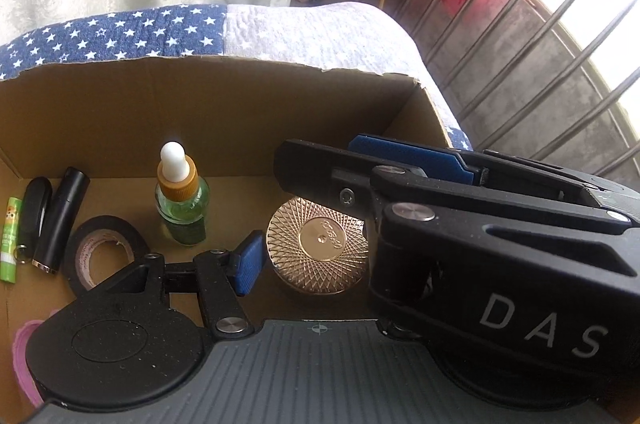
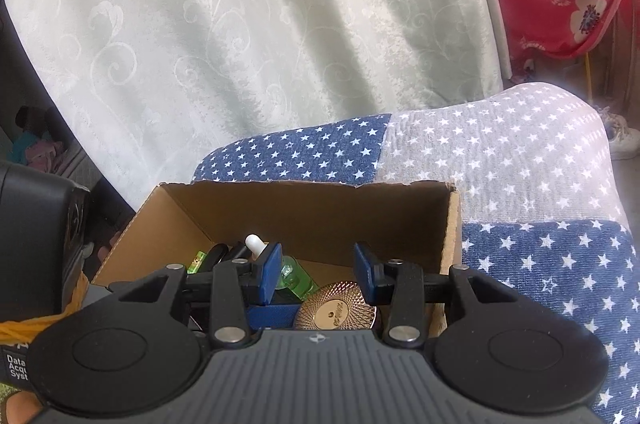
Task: Organize rigid objects
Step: 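Open the right gripper to release the jar and withdraw from the box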
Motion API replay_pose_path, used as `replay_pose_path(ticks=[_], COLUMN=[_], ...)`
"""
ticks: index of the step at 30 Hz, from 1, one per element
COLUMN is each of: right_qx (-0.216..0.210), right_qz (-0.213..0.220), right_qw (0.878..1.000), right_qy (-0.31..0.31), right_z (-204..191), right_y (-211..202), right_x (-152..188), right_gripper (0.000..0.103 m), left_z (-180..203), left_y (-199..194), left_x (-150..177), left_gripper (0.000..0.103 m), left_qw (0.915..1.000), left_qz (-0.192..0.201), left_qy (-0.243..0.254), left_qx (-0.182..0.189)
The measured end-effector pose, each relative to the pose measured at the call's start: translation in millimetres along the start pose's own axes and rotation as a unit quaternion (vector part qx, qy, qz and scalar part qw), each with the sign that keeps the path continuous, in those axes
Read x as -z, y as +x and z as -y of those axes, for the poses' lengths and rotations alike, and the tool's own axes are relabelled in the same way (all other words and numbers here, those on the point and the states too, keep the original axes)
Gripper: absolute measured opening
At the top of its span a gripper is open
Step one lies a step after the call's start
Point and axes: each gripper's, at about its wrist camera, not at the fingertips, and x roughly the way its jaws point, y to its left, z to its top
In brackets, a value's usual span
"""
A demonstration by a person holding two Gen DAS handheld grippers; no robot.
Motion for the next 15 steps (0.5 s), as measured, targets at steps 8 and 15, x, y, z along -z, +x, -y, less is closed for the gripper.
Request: replay_pose_path(ticks=[8, 15], right_qx=[-0.011, -0.037], right_qz=[0.015, 0.048], right_qw=[1.000, 0.998], right_qy=[0.004, 0.025], right_z=[0.8, -7.1], right_y=[-16.2, -56.0], right_x=[5.2, 20.3], right_gripper=[0.043, 0.043], left_z=[8.2, 9.1], left_y=[-10.4, -51.6], left_x=[5.5, 25.9], left_gripper=[0.061, 0.064], left_qw=[0.9990, 0.9959], left_qz=[0.039, 0.080], left_qy=[0.023, 0.042], left_qx=[-0.006, 0.007])
